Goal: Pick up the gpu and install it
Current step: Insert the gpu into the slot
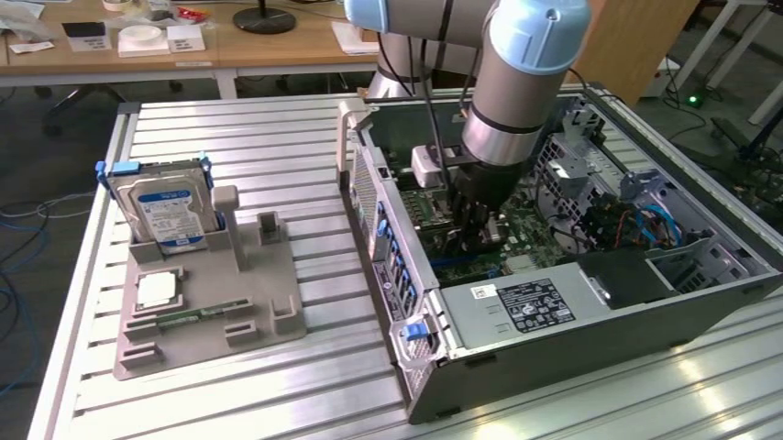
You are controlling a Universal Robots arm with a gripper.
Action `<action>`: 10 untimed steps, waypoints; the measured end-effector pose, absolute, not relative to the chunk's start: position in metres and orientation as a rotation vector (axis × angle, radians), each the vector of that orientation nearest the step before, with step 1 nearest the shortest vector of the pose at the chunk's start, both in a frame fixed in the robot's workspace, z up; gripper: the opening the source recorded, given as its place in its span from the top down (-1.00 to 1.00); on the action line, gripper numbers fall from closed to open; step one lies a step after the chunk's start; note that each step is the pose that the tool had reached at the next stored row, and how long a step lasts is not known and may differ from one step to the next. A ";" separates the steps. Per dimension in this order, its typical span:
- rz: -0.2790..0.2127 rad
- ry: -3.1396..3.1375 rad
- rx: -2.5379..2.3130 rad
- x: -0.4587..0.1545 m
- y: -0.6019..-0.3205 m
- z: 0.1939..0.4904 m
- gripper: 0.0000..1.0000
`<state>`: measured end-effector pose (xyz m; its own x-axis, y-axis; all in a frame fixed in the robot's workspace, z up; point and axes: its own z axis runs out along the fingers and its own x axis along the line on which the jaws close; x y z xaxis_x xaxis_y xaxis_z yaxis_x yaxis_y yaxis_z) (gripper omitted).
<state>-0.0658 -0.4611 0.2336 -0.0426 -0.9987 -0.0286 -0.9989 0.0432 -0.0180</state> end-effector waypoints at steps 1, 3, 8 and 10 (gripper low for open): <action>0.011 2.245 -2.150 -0.065 -0.461 0.234 0.44; 0.010 2.245 -2.150 -0.064 -0.461 0.234 0.44; 0.011 2.245 -2.151 -0.064 -0.461 0.234 0.44; 0.011 2.245 -2.151 -0.064 -0.461 0.234 0.44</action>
<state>-0.0641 -0.4611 0.2336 -0.0425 -0.9987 -0.0286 -0.9989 0.0430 -0.0180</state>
